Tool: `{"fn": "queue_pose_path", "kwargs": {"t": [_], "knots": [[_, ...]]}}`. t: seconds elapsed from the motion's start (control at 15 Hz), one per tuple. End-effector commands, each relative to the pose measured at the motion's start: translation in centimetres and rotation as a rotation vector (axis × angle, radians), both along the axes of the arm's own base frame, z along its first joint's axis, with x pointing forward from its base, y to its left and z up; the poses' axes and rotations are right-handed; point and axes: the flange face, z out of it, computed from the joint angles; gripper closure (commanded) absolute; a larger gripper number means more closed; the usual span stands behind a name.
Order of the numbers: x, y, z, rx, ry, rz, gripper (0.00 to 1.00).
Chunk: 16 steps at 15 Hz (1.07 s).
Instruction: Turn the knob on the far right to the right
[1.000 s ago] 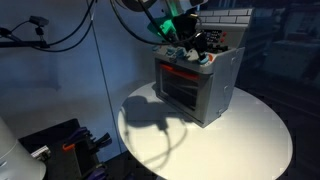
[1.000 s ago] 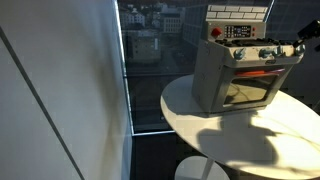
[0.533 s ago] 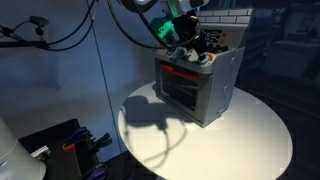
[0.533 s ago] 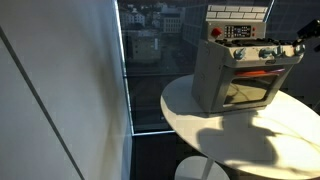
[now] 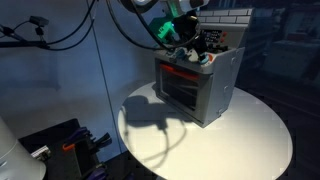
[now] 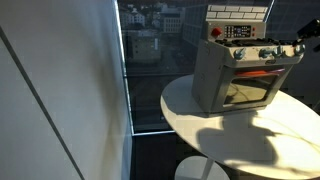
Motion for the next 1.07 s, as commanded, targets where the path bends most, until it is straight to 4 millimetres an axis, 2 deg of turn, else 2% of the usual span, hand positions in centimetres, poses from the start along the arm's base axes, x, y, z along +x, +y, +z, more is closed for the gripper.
{"fn": "queue_pose_path", "kwargs": {"t": [0.0,0.27,0.67,0.73,0.8,0.87,1.0], "knots": [[0.5,-0.25,0.12,0.007,-0.022,-0.004,0.05],[0.6,-0.39,-0.19,0.01,-0.02,-0.009,0.06],[0.59,-0.56,-0.15,0.011,-0.023,-0.014,0.21],[0.59,-0.57,-0.12,0.011,-0.025,-0.015,0.27],[0.57,-0.58,-0.09,0.01,-0.027,-0.015,0.26],[0.55,-0.6,-0.03,0.01,-0.029,-0.016,0.3],[0.51,-0.66,0.08,0.009,-0.036,-0.018,0.3]]}}
